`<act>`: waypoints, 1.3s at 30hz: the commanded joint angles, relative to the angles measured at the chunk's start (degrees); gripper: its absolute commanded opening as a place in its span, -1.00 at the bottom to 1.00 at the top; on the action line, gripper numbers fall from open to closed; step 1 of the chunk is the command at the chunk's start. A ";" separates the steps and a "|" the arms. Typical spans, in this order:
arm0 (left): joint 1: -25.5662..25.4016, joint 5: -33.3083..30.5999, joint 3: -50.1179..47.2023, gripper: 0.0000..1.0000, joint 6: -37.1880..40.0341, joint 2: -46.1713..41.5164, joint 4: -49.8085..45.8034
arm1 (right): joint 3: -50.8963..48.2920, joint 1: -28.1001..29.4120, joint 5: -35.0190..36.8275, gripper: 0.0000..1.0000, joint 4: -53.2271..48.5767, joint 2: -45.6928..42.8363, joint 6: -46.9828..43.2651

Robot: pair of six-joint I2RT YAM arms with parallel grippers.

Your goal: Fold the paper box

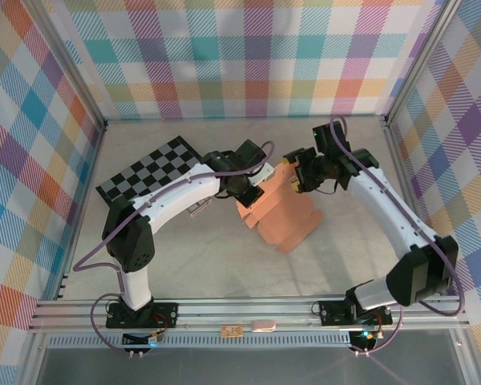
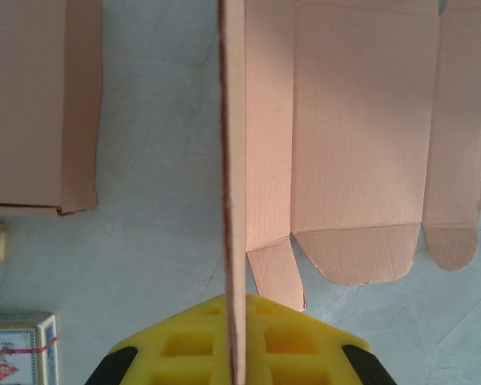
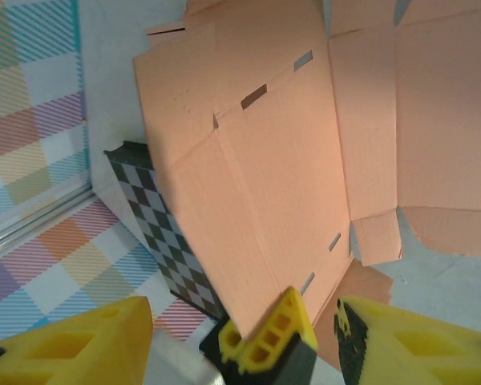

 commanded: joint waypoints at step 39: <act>1.80 -6.38 -21.62 0.53 -11.67 -12.50 15.88 | 9.21 -3.65 -7.90 -1.00 -5.25 12.32 2.85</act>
